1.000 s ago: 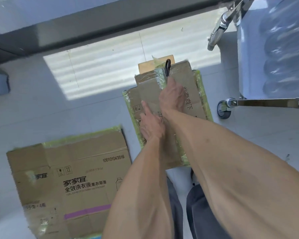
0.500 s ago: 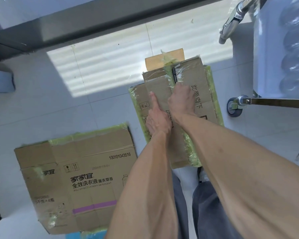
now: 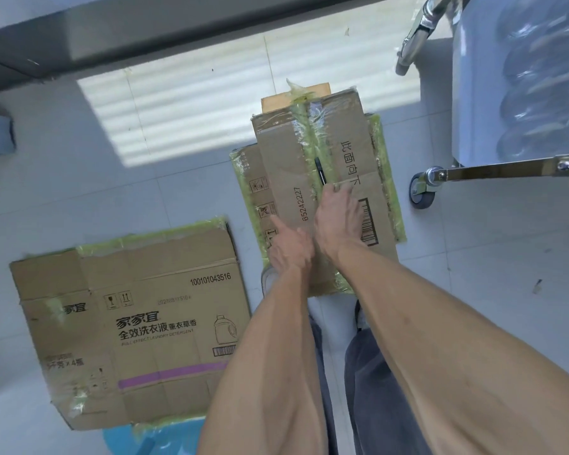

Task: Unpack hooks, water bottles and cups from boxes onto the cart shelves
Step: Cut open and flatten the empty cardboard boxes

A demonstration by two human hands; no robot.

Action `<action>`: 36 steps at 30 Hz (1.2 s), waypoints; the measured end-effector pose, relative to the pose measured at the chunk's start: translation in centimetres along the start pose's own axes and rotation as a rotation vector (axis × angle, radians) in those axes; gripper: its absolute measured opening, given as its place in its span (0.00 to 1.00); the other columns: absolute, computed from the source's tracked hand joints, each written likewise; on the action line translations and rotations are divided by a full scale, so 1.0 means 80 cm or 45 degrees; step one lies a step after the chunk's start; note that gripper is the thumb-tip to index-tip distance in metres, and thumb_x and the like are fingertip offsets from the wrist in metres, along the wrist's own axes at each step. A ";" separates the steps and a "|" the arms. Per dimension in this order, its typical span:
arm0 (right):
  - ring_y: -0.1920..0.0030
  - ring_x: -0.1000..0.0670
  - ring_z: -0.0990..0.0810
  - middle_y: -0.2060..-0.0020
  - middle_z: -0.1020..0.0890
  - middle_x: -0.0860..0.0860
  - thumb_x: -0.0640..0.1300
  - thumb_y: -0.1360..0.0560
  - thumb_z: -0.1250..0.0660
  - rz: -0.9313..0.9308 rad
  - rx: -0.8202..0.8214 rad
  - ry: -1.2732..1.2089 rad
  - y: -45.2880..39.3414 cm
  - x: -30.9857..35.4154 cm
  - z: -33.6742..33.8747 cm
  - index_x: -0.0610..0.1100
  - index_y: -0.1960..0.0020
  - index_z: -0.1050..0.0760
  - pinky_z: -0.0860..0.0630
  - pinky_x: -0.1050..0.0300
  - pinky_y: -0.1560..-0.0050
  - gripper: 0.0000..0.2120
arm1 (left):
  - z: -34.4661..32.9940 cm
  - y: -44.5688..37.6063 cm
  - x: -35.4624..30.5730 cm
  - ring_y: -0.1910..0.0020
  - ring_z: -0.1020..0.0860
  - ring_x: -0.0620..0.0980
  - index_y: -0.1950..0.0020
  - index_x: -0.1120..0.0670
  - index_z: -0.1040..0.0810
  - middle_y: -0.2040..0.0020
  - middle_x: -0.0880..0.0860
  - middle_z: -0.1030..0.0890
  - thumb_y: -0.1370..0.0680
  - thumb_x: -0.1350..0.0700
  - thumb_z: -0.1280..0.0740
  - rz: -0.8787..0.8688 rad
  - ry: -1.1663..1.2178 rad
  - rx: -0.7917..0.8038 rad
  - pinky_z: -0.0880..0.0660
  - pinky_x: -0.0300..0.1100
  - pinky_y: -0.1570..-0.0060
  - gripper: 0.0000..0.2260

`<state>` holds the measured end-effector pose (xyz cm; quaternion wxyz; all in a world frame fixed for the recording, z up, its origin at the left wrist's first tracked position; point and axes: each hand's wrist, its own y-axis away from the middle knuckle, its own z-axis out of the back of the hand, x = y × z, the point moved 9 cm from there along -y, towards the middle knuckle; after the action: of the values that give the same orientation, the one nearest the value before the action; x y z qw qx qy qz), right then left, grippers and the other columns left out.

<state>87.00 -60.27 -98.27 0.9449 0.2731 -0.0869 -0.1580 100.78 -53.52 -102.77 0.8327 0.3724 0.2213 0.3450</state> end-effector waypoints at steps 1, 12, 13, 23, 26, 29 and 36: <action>0.65 0.48 0.27 0.51 0.23 0.41 0.36 0.19 0.45 0.021 -0.003 -0.010 0.001 0.001 0.000 0.37 0.39 0.30 0.35 0.55 0.63 0.10 | -0.010 0.011 0.008 0.46 0.21 0.62 0.21 0.56 0.51 0.44 0.61 0.20 0.18 0.50 0.42 -0.019 -0.050 0.020 0.26 0.52 0.45 0.30; 0.50 0.38 0.17 0.54 0.17 0.41 0.34 0.21 0.42 0.170 0.114 0.092 0.052 -0.040 -0.058 0.37 0.51 0.20 0.22 0.49 0.55 0.12 | -0.074 0.050 0.070 0.53 0.21 0.59 0.19 0.49 0.58 0.55 0.59 0.20 0.16 0.48 0.44 -0.061 -0.109 -0.183 0.34 0.48 0.57 0.31; 0.49 0.39 0.17 0.54 0.17 0.41 0.34 0.21 0.42 0.191 0.123 0.092 0.064 -0.049 -0.068 0.37 0.51 0.20 0.23 0.50 0.56 0.11 | -0.077 0.048 0.072 0.53 0.21 0.59 0.19 0.48 0.58 0.54 0.59 0.20 0.16 0.48 0.44 -0.071 -0.113 -0.203 0.34 0.48 0.57 0.30; 0.49 0.41 0.18 0.53 0.18 0.43 0.36 0.20 0.42 0.237 0.103 0.202 0.126 -0.063 -0.095 0.40 0.50 0.20 0.31 0.54 0.61 0.11 | -0.077 0.061 0.085 0.47 0.22 0.59 0.19 0.48 0.54 0.46 0.60 0.19 0.16 0.44 0.48 -0.017 -0.065 -0.145 0.35 0.48 0.53 0.28; 0.48 0.41 0.18 0.52 0.18 0.43 0.37 0.20 0.42 0.173 0.124 0.195 0.143 -0.069 -0.093 0.40 0.49 0.19 0.30 0.54 0.60 0.12 | -0.082 0.083 0.099 0.40 0.23 0.61 0.24 0.56 0.40 0.38 0.62 0.22 0.17 0.42 0.50 0.047 -0.045 -0.017 0.31 0.49 0.46 0.26; 0.47 0.43 0.18 0.50 0.17 0.44 0.38 0.20 0.41 0.123 0.178 0.161 0.158 -0.070 -0.095 0.41 0.46 0.20 0.31 0.54 0.59 0.11 | -0.088 0.098 0.113 0.40 0.23 0.60 0.32 0.60 0.32 0.38 0.61 0.22 0.17 0.48 0.46 0.009 -0.175 0.093 0.28 0.48 0.45 0.20; 0.51 0.42 0.17 0.54 0.18 0.45 0.34 0.21 0.42 0.192 0.196 0.201 0.201 -0.103 -0.135 0.42 0.54 0.21 0.30 0.53 0.61 0.12 | -0.102 0.089 0.118 0.41 0.22 0.60 0.35 0.61 0.29 0.40 0.60 0.21 0.17 0.46 0.43 0.059 -0.265 0.103 0.25 0.49 0.41 0.21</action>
<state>86.02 -39.24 -99.22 0.9343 0.3490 -0.0443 -0.0572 99.03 -39.26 -103.41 0.8273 0.4445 0.1388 0.3142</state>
